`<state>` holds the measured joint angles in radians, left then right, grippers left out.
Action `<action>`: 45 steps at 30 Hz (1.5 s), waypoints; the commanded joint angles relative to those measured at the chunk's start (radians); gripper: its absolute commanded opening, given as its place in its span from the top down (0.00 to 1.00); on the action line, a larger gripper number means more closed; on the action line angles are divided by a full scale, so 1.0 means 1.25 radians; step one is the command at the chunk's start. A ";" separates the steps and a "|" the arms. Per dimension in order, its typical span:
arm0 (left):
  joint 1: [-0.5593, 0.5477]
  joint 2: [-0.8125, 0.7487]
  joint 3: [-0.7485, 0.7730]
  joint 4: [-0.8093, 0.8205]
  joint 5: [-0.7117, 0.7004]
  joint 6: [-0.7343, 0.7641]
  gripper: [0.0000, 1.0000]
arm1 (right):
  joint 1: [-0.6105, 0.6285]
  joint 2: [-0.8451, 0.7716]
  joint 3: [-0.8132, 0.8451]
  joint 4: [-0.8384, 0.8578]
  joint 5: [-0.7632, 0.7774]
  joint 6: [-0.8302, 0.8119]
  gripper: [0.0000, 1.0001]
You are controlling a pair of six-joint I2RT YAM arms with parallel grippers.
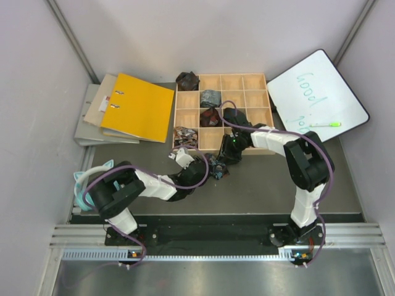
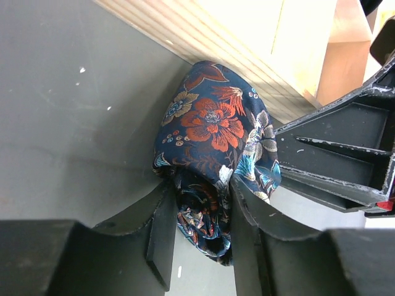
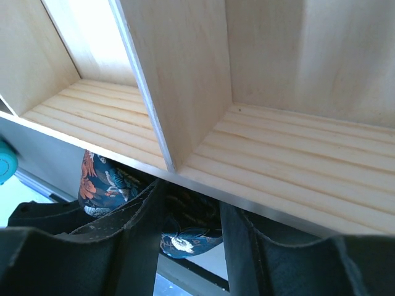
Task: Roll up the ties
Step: Pick up the tie at the center of the board, then place the tie in the storage box.
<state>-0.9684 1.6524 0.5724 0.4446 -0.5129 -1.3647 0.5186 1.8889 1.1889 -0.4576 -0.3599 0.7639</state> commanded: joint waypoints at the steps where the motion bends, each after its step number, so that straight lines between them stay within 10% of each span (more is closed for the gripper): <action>1: 0.004 0.028 0.030 -0.114 0.036 0.089 0.74 | -0.003 0.062 -0.037 0.097 -0.020 -0.004 0.59; 14: 0.009 -0.074 0.150 -0.297 0.063 0.312 1.00 | -0.036 -0.014 -0.034 0.040 0.018 -0.016 0.59; 29: 0.008 -0.275 0.173 -0.470 0.061 0.354 1.00 | -0.113 -0.257 -0.180 0.067 0.119 0.015 0.60; 45: 0.042 -0.208 0.445 -0.520 0.013 0.510 1.00 | -0.113 -0.339 -0.385 0.182 0.141 0.045 0.61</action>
<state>-0.9474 1.3537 1.0294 -0.2279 -0.4709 -0.8009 0.3714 1.5135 0.7429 -0.3019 -0.2066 0.8135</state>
